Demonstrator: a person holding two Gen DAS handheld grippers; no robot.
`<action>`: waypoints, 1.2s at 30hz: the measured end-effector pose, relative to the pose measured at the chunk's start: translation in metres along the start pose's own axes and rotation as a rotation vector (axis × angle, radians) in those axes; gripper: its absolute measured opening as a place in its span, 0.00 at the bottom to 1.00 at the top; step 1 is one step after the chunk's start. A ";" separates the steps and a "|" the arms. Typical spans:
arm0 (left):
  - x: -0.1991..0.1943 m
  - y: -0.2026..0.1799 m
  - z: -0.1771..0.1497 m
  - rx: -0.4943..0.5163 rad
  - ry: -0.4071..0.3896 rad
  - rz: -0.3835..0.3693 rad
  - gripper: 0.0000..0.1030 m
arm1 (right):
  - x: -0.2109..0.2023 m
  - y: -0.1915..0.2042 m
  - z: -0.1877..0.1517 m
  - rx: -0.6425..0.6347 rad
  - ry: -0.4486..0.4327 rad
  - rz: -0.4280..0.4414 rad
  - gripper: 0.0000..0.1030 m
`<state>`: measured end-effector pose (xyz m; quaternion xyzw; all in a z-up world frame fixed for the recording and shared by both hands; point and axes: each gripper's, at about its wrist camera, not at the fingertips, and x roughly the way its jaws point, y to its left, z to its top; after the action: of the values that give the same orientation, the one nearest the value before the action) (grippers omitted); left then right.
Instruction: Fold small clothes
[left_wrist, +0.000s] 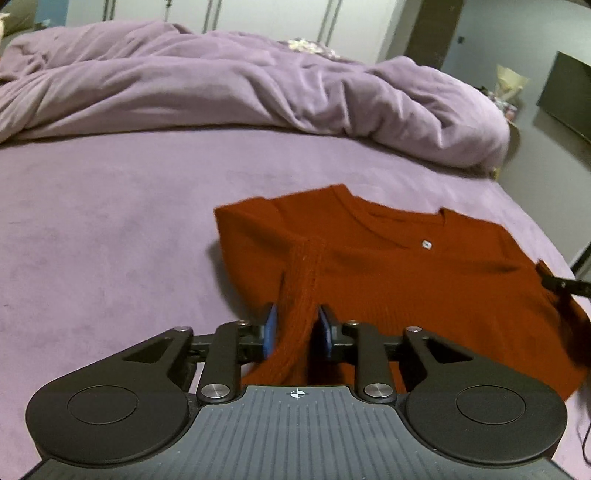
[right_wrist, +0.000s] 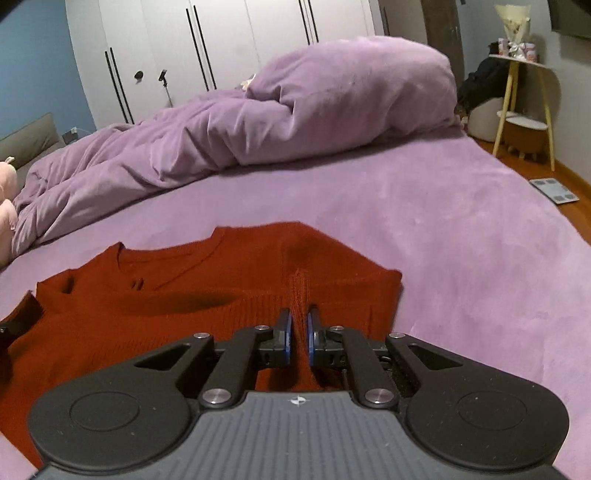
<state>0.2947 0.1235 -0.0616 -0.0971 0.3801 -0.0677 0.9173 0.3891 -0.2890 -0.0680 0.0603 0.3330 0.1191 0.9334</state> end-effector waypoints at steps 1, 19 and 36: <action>0.001 0.001 -0.001 -0.001 0.004 0.002 0.31 | 0.000 0.000 -0.001 0.000 0.007 0.005 0.11; -0.038 -0.023 0.055 0.111 -0.198 0.115 0.06 | -0.029 0.052 0.048 -0.230 -0.229 -0.109 0.06; 0.044 -0.058 0.052 -0.062 -0.209 0.031 0.66 | 0.076 0.066 0.028 0.368 -0.131 0.434 0.54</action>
<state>0.3596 0.0650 -0.0430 -0.1261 0.2859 -0.0313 0.9494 0.4519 -0.2064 -0.0806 0.3061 0.2674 0.2494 0.8790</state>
